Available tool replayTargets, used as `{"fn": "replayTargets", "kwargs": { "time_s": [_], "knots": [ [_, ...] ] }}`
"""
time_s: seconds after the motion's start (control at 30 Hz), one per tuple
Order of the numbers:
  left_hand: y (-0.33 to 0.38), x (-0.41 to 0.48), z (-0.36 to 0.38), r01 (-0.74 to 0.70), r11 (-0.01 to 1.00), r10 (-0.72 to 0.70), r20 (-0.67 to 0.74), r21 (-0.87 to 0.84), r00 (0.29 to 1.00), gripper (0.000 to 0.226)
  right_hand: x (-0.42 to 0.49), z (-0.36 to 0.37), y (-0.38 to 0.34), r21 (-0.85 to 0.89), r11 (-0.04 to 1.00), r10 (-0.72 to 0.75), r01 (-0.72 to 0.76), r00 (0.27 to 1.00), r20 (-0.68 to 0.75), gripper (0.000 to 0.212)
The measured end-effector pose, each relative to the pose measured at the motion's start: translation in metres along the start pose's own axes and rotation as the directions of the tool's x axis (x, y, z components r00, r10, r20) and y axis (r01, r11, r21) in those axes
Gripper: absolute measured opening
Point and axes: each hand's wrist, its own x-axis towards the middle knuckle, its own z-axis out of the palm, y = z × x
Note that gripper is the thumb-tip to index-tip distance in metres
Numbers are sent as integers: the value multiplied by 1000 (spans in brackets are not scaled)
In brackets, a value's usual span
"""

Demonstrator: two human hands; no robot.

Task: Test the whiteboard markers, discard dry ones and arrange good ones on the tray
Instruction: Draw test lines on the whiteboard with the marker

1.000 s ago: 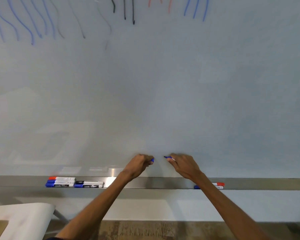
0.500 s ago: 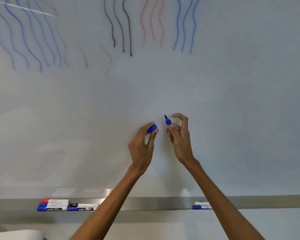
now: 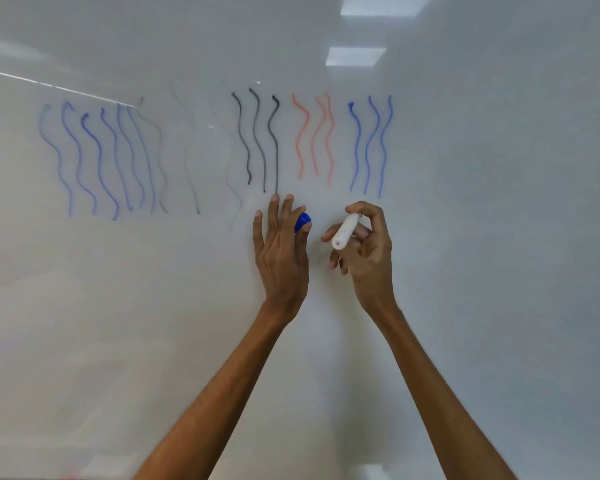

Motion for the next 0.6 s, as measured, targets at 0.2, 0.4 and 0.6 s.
{"fn": "replayTargets", "kwargs": {
  "time_s": [0.2,0.4,0.6],
  "knots": [
    [-10,-5,11,-86,992,87,-4,87,996,34,13,11,2,-51,994,-103,97,987,-125,29],
    [-14,-8,14,-128,976,126,22,175,992,40,18,10,20,-156,987,-82,48,971,-224,40],
    [-13,-8,14,-119,982,118,13,147,993,40,-8,6,30,-107,994,-34,6,964,-263,29]
  ]
}}
